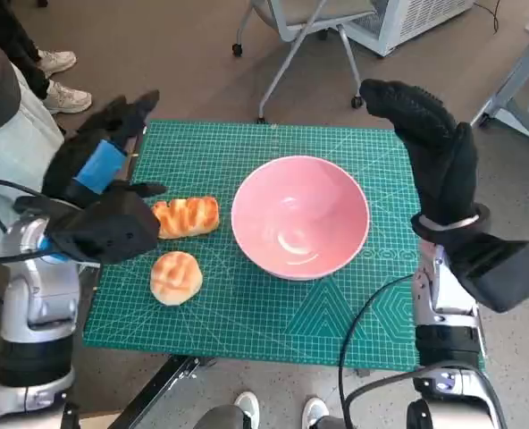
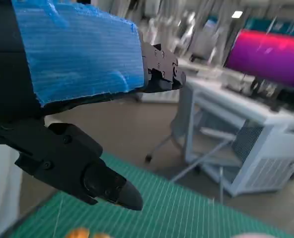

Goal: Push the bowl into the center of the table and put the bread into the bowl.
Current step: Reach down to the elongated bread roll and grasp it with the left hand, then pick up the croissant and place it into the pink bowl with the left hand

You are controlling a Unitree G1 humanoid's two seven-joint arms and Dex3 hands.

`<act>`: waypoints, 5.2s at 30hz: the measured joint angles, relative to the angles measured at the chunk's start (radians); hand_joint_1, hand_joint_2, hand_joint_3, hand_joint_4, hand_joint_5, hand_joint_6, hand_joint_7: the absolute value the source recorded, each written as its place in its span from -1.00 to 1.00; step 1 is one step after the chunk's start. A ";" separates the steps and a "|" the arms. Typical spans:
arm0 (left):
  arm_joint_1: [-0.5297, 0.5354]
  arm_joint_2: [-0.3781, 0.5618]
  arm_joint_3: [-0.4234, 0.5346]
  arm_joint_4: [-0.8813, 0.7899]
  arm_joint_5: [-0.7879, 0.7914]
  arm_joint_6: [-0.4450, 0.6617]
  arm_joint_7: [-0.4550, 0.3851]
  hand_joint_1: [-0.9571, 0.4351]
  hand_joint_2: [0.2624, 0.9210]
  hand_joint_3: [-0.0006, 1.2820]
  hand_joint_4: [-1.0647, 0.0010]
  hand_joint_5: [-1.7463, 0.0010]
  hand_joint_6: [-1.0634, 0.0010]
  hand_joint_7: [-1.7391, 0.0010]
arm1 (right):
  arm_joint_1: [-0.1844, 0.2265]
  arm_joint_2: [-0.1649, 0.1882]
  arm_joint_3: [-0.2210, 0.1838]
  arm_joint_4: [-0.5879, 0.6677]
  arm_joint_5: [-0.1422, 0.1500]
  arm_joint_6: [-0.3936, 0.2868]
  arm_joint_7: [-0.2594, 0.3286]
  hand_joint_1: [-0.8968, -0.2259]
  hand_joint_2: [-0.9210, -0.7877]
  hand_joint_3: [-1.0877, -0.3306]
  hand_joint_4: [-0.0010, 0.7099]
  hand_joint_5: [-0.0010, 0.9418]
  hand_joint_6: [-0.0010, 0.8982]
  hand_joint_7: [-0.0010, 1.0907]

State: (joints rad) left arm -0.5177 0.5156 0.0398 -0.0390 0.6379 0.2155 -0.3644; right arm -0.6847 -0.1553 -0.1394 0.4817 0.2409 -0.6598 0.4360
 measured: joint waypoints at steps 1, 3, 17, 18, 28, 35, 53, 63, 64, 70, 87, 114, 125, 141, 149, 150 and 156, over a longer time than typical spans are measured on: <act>0.000 0.000 -0.011 -0.004 0.001 0.020 -0.011 0.16 0.45 -0.99 0.76 0.99 0.48 0.98 | 0.000 0.000 0.000 0.000 0.001 0.000 0.000 -0.43 -1.00 -0.19 -0.49 -0.99 -1.00 0.10; 0.000 0.000 -0.032 -0.007 0.007 0.057 -0.029 0.16 0.45 -0.99 0.75 0.99 0.48 0.98 | 0.000 0.000 -0.001 0.001 0.002 0.000 0.000 -0.43 -1.00 -0.19 -0.49 -0.99 -1.00 0.10; -0.038 0.000 -0.155 0.057 0.031 0.186 -0.077 0.23 0.50 -0.99 0.74 1.00 0.46 0.99 | 0.000 0.001 -0.002 0.029 0.031 0.000 0.013 -0.41 -1.00 -0.19 -0.49 -0.99 -1.00 0.09; -0.042 0.000 -0.160 0.069 0.030 0.186 -0.077 0.23 0.50 -0.99 0.74 1.00 0.46 0.99 | 0.000 0.001 -0.002 0.030 0.032 0.000 0.015 -0.41 -1.00 -0.19 -0.49 -0.99 -1.00 0.09; -0.071 0.001 -0.203 0.176 0.022 0.181 -0.076 0.22 0.51 -0.99 0.75 1.00 0.46 1.00 | 0.000 0.002 -0.002 0.035 0.033 0.000 0.017 -0.39 -1.00 -0.20 -0.49 -0.99 -1.00 0.09; -0.115 0.000 -0.241 0.281 0.021 0.153 -0.063 0.20 0.53 -0.99 0.76 1.00 0.47 1.00 | 0.001 0.002 0.000 0.036 0.031 -0.001 0.017 -0.35 -1.00 -0.19 -0.49 -0.99 -1.00 0.09; -0.216 -0.026 -0.364 0.600 0.024 0.145 -0.050 0.14 0.57 -0.99 0.55 0.96 0.41 0.98 | 0.006 0.001 0.003 0.043 0.026 -0.015 0.016 -0.32 -1.00 -0.21 -0.51 -1.00 -1.00 0.06; -0.276 -0.050 -0.414 0.735 0.025 0.138 -0.031 0.33 0.66 -0.99 -0.17 0.64 -0.21 0.83 | 0.006 0.001 0.004 0.045 0.025 -0.021 0.016 -0.32 -1.00 -0.21 -0.52 -1.00 -1.00 0.06; -0.278 -0.050 -0.418 0.740 0.026 0.133 -0.024 0.36 0.68 -0.99 -0.16 0.43 -0.25 0.72 | 0.006 0.001 0.004 0.045 0.025 -0.022 0.015 -0.32 -1.00 -0.21 -0.52 -1.00 -1.00 0.06; -0.280 -0.044 -0.428 0.754 0.026 0.072 0.039 0.37 0.89 -0.88 -0.29 -0.35 -0.32 0.00 | 0.011 0.001 0.005 0.045 0.017 -0.025 0.012 -0.32 -1.00 -0.21 -0.52 -1.00 -1.00 0.06; -0.175 0.040 -0.372 0.510 0.006 -0.037 0.076 0.38 0.73 -0.71 -0.34 -0.48 -0.41 -0.04 | 0.022 0.002 0.007 0.045 -0.009 -0.033 -0.002 -0.29 -1.00 -0.22 -0.52 -1.00 -1.00 0.05; -0.058 0.044 -0.187 -0.080 -0.022 -0.049 0.116 0.38 0.82 -0.93 -0.63 -0.12 -0.43 -0.17 | 0.022 0.003 0.008 0.049 -0.002 -0.033 -0.002 -0.30 -1.00 -0.22 -0.51 -1.00 -1.00 0.05; -0.095 -0.013 -0.264 -0.139 0.003 -0.039 0.064 0.38 0.83 -0.94 -0.67 -0.09 -0.38 -0.21 | 0.022 0.003 0.008 0.053 0.001 -0.034 0.005 -0.30 -1.00 -0.21 -0.51 -1.00 -1.00 0.05; -0.179 -0.102 -0.395 0.053 0.064 -0.191 0.097 0.38 0.87 -0.95 -0.67 -0.12 -0.33 -0.21 | 0.033 0.001 0.002 0.058 0.018 -0.043 0.017 -0.31 -1.00 -0.20 -0.50 -0.99 -1.00 0.06; -0.193 -0.133 -0.426 0.151 0.065 -0.242 0.107 0.50 0.79 -0.91 -0.17 0.11 0.03 0.45 | 0.039 0.000 -0.002 0.058 0.030 -0.044 0.020 -0.32 -1.00 -0.20 -0.50 -0.99 -1.00 0.06; -0.193 -0.134 -0.430 0.155 0.065 -0.242 0.102 0.43 0.72 -0.93 -0.10 0.40 0.04 0.63 | 0.039 0.000 -0.002 0.058 0.030 -0.044 0.021 -0.32 -1.00 -0.19 -0.50 -0.99 -1.00 0.06; -0.193 -0.133 -0.447 0.169 0.067 -0.242 0.062 0.21 0.58 -0.98 0.22 0.93 0.14 0.96 | 0.041 0.000 -0.007 0.058 0.030 -0.044 0.022 -0.33 -1.00 -0.19 -0.50 -0.99 -0.99 0.07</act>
State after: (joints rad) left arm -0.7106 0.3826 -0.4070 0.1301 0.7050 -0.0263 -0.3021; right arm -0.6440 -0.1551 -0.1462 0.5396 0.2713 -0.7034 0.4576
